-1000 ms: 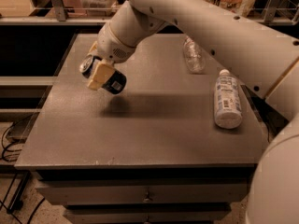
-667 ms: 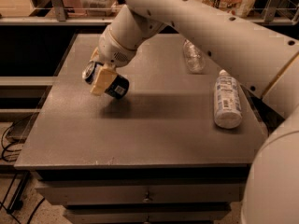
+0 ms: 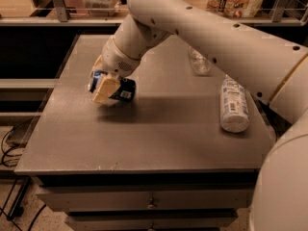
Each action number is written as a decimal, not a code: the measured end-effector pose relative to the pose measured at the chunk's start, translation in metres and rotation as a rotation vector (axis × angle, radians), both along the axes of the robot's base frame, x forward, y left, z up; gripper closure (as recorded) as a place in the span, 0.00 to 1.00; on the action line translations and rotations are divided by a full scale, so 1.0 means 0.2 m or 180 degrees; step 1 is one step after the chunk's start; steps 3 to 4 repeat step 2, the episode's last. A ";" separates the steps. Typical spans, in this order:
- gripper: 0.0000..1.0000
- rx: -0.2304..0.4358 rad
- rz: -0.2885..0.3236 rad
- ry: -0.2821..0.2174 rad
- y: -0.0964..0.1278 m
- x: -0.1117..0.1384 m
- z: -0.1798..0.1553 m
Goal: Knock pepsi can over
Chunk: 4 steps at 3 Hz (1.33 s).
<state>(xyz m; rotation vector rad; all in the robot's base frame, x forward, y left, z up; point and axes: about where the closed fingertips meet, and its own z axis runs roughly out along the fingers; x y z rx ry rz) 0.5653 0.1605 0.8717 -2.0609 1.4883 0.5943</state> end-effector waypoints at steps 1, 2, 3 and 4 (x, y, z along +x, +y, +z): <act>0.00 -0.0002 0.0012 0.0004 0.01 0.00 0.00; 0.00 -0.0002 0.0013 0.0004 0.01 -0.01 0.00; 0.00 -0.0002 0.0013 0.0004 0.01 -0.01 0.00; 0.00 -0.0002 0.0013 0.0004 0.01 -0.01 0.00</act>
Offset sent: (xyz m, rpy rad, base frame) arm -0.0009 0.0017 -0.0007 -0.0007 0.0012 0.0036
